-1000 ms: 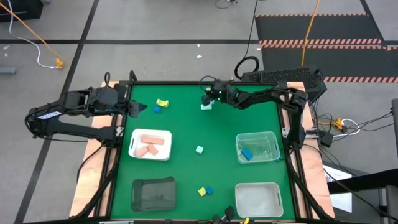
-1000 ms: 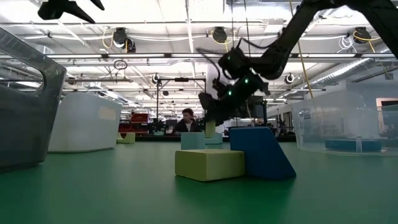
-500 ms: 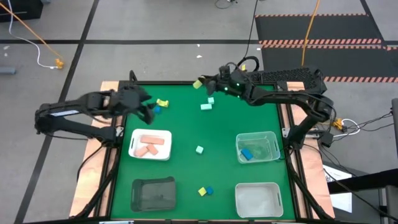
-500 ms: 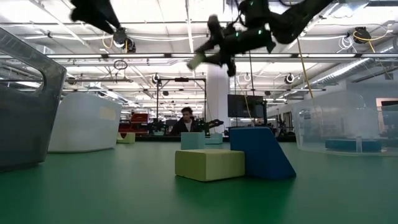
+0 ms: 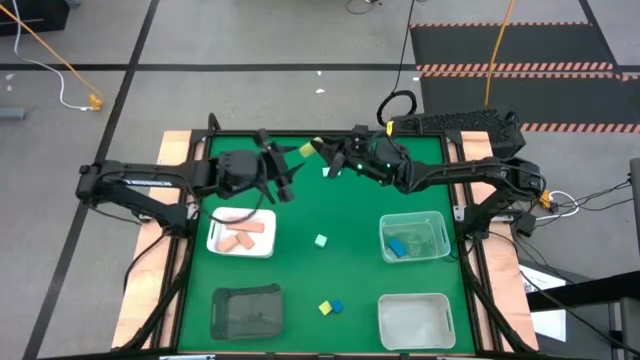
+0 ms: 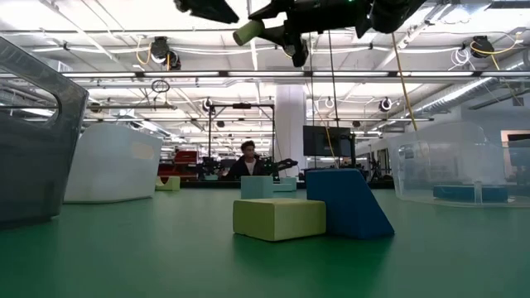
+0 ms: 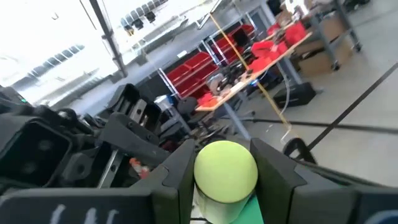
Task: Sort & place blocks by color
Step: Put the top center green block into the black bin, then put the center light blue block into the gray bin
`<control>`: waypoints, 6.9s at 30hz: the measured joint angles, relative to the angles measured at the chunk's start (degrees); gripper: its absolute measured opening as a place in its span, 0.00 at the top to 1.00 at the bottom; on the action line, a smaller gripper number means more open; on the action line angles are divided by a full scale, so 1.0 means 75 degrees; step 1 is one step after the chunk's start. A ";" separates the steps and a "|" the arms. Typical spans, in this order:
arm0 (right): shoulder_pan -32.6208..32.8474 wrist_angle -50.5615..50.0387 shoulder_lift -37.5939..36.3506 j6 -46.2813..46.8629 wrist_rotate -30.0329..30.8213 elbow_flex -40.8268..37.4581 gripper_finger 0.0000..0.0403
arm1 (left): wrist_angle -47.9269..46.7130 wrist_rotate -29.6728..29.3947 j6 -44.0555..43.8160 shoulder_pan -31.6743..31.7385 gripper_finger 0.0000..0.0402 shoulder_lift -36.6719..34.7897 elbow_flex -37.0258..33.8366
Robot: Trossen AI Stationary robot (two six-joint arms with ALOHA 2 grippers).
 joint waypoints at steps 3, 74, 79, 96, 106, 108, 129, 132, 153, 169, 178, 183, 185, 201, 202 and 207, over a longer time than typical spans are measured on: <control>0.0080 0.0162 0.0000 -0.0123 0.0121 0.0000 0.73 | 0.0543 0.0029 0.0118 -0.0109 0.52 0.0241 0.0000; -0.0500 -0.7675 -0.3117 -0.1186 -0.2158 -0.0003 0.02 | -0.3711 0.2420 -0.8946 -0.2252 0.67 -0.0505 0.0009; -0.0500 -0.7696 -0.3130 -0.0729 -0.2163 -0.0002 0.02 | -0.3841 0.4209 -1.0659 -0.3587 0.67 -0.0436 0.0015; -0.0500 -0.7663 -0.3121 0.0070 -0.2149 -0.0001 0.02 | -0.5031 0.5840 -1.3237 -0.5673 0.52 0.0844 0.0012; -0.0500 -0.7663 -0.3121 0.0073 -0.2148 -0.0003 0.02 | -0.5628 0.5835 -1.3438 -0.5673 0.19 0.0860 0.0012; -0.0500 -0.7663 -0.3121 0.0073 -0.2149 -0.0003 0.02 | -0.5594 0.5740 -1.3268 -0.5663 0.17 0.0860 0.0012; -0.0500 -0.7665 -0.3121 0.0064 -0.2146 -0.0002 0.02 | -0.5225 0.1595 -1.1233 -0.4300 0.15 0.0840 0.0603; -0.0500 -0.7663 -0.3121 0.0070 -0.2146 -0.0003 0.02 | -0.4609 0.1025 -1.1315 -0.4095 0.15 0.0840 0.0603; -0.0500 -0.5143 -0.3118 0.1303 -0.2348 0.0000 0.02 | -0.1314 0.0090 -0.9628 -0.3161 0.15 0.1810 0.0606; -0.0512 -0.5555 -0.3122 -0.0297 -0.3857 0.0000 0.02 | -0.1051 0.0096 -0.7701 -0.2269 0.15 0.3182 0.0606; -0.0515 -0.8164 -0.3352 -0.0975 -0.3842 -0.0003 0.02 | -0.0325 0.0105 -0.7933 -0.1811 0.15 0.4134 0.0603; -0.0515 -0.9136 -0.3432 -0.1181 -0.3120 -0.0003 0.02 | -0.0395 0.0151 -0.8354 -0.1644 0.15 0.4545 0.0603; -0.0515 -0.9333 -0.3433 -0.1200 -0.2907 -0.0003 0.02 | -0.0405 0.0238 -0.8584 -0.1634 0.15 0.4719 0.0603; -0.0517 -0.9397 -0.3433 -0.1140 -0.2901 -0.0003 0.02 | -0.0863 0.0373 -0.8992 -0.1862 0.15 0.5735 0.0603; -0.0517 -0.9406 -0.3433 -0.1140 -0.2904 -0.0003 0.02 | -0.0966 0.0370 -0.9045 -0.1867 0.15 0.5727 0.0603; -0.0515 -0.9409 -0.3433 -0.1131 -0.2932 -0.0003 0.02 | -0.1302 0.0421 -0.9044 -0.1910 0.24 0.5719 0.0603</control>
